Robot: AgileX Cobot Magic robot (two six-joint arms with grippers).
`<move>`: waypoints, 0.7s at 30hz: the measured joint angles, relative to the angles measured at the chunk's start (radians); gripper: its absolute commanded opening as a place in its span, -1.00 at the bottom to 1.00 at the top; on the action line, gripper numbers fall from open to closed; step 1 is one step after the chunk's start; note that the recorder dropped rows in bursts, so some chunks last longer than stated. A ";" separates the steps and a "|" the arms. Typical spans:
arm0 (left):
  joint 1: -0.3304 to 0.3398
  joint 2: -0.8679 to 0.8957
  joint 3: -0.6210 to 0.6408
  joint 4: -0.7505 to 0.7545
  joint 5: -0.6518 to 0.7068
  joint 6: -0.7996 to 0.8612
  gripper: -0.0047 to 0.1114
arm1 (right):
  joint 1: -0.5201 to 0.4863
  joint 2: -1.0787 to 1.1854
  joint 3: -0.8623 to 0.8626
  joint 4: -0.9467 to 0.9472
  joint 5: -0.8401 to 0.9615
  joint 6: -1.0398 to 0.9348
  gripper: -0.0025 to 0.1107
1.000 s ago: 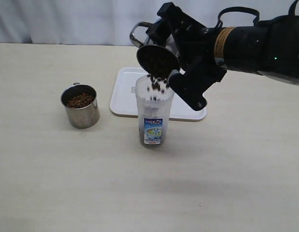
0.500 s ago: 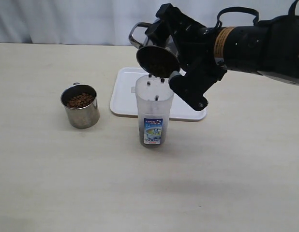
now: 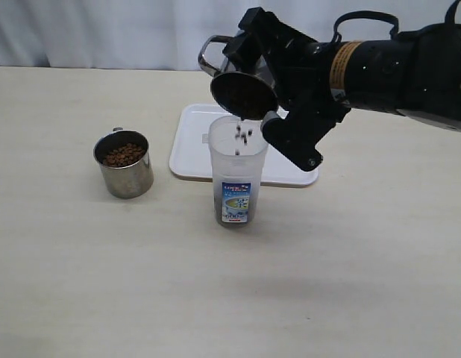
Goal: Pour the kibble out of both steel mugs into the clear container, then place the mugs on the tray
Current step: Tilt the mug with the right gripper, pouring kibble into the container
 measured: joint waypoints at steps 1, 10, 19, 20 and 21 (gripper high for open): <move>0.000 0.000 0.000 0.000 0.000 0.000 -0.92 | 0.000 0.000 0.000 0.000 -0.002 -0.012 -0.88; 0.000 0.000 0.000 0.000 0.000 0.000 -0.92 | 0.000 0.000 0.000 0.000 -0.022 -0.095 -0.88; 0.000 0.000 0.000 0.000 0.000 0.000 -0.92 | 0.000 0.000 -0.025 -0.044 -0.013 -0.139 -0.88; 0.000 0.000 0.000 0.000 0.000 0.000 -0.92 | 0.000 0.000 -0.025 -0.048 -0.013 -0.141 -0.88; 0.000 0.000 0.000 0.000 0.000 0.000 -0.92 | 0.000 0.000 -0.025 -0.051 -0.013 -0.143 -0.88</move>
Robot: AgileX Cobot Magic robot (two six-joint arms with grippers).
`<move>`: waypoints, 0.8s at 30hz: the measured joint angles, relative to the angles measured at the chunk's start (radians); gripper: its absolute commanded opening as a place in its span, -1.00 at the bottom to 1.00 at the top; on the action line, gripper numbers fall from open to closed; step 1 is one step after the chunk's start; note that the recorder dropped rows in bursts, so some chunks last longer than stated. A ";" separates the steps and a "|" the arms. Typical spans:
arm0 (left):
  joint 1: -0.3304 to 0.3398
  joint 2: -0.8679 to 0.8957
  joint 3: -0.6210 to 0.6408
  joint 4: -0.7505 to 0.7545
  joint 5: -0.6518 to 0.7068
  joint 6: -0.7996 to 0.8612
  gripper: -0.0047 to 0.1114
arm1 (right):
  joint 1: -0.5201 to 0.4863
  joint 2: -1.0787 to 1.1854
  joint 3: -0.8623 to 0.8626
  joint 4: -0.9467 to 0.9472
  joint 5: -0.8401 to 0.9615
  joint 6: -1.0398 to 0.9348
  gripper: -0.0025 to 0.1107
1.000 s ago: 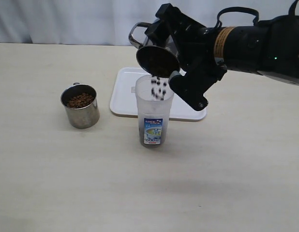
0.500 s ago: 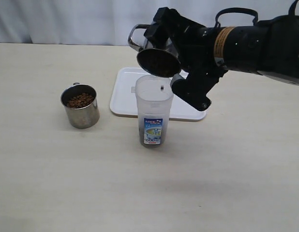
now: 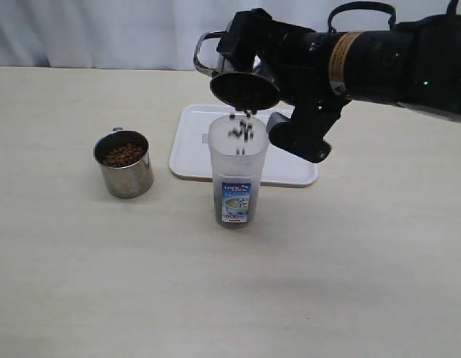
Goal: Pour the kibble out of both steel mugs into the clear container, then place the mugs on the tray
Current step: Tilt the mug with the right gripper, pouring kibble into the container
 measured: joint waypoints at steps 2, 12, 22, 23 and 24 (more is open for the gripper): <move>0.000 0.000 0.000 0.000 0.000 0.000 -0.92 | 0.000 0.000 0.000 -0.002 0.002 -0.004 -0.88; 0.000 0.000 0.000 0.000 0.000 0.000 -0.92 | 0.038 0.000 0.008 -0.004 0.055 -0.030 -0.88; 0.000 0.000 0.000 0.000 0.000 0.000 -0.92 | 0.042 0.000 0.008 -0.050 0.098 -0.033 -0.88; 0.000 0.000 0.000 0.000 0.000 0.000 -0.92 | 0.044 0.000 0.008 -0.058 0.098 -0.033 -0.88; 0.000 0.000 0.000 0.000 0.000 0.000 -0.92 | 0.044 0.000 0.008 -0.064 0.098 -0.035 -0.88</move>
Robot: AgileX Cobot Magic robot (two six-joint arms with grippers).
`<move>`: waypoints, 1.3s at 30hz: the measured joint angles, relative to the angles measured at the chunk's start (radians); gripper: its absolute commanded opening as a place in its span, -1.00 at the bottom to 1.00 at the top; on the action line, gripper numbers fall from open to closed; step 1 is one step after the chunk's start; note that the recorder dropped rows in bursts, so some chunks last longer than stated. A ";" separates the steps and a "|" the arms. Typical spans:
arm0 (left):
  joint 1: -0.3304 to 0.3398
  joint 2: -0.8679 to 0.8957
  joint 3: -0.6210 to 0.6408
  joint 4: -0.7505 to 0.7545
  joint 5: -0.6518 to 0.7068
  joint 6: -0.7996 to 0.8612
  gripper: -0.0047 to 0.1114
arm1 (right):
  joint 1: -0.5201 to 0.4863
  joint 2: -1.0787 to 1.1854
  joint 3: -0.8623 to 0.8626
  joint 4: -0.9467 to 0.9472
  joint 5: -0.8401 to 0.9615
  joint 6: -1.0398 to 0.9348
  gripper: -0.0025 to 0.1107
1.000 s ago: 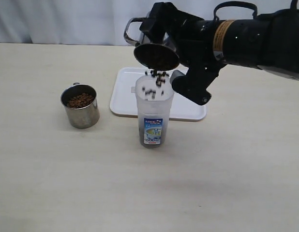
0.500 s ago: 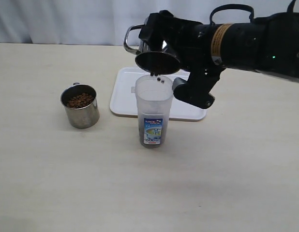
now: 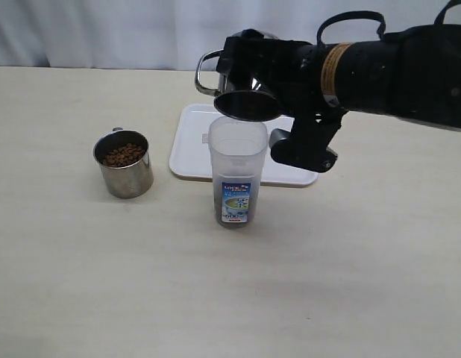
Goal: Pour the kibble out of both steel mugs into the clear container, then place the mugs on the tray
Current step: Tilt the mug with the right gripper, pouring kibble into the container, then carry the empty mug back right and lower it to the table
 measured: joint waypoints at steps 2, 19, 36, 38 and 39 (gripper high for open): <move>0.000 0.000 0.000 0.000 0.000 0.000 -0.92 | 0.000 0.000 0.000 -0.004 0.000 0.000 -0.88; 0.000 0.000 0.000 0.000 0.000 0.000 -0.92 | 0.081 0.000 -0.013 -0.002 0.157 0.425 -0.88; 0.000 0.000 0.000 0.000 0.000 0.000 -0.92 | -0.291 -0.002 -0.020 0.020 -0.072 1.969 -0.88; 0.000 0.000 0.000 0.000 0.000 0.000 -0.92 | -0.411 0.002 0.071 0.022 -0.277 1.999 -0.88; 0.000 0.000 0.000 0.000 0.000 0.000 -0.92 | -0.460 0.007 0.107 0.024 -0.366 2.003 -0.88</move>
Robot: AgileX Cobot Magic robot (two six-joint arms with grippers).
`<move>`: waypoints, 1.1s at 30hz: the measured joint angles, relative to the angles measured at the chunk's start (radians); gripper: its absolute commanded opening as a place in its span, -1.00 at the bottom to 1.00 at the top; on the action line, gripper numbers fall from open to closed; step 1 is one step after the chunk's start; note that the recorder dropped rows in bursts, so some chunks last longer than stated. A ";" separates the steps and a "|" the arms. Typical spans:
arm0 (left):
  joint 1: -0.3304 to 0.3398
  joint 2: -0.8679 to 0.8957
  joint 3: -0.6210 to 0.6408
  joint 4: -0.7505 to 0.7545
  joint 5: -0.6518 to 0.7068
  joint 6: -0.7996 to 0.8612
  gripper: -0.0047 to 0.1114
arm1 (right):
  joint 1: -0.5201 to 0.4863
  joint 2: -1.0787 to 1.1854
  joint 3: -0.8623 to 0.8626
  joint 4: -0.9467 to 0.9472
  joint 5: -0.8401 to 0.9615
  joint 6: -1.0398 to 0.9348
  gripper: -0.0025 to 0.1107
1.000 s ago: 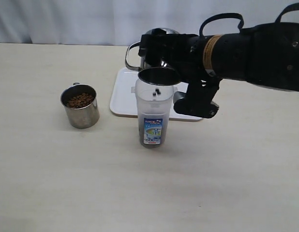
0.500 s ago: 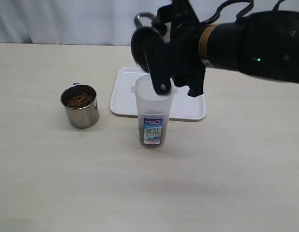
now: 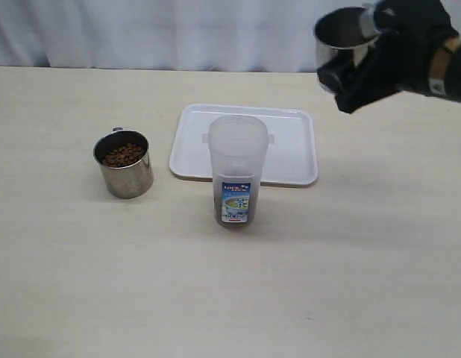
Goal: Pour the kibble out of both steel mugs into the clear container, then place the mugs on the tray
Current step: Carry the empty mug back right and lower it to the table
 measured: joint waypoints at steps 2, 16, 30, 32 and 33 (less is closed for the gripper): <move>0.000 0.000 0.000 0.000 0.000 0.000 -0.92 | -0.119 0.028 0.079 0.000 -0.206 0.001 -0.88; 0.000 0.000 0.000 0.000 -0.002 0.000 -0.92 | -0.315 0.495 0.170 0.065 -0.720 -0.436 -0.65; 0.000 0.000 0.000 0.000 -0.002 0.000 -0.92 | -0.315 0.615 0.170 0.110 -0.754 -0.560 0.33; 0.000 0.000 0.000 0.000 -0.002 0.000 -0.92 | -0.315 0.615 0.170 0.110 -0.752 -0.550 0.38; 0.000 0.000 0.000 0.000 -0.002 0.000 -0.92 | -0.315 0.615 0.170 0.110 -0.752 -0.550 0.40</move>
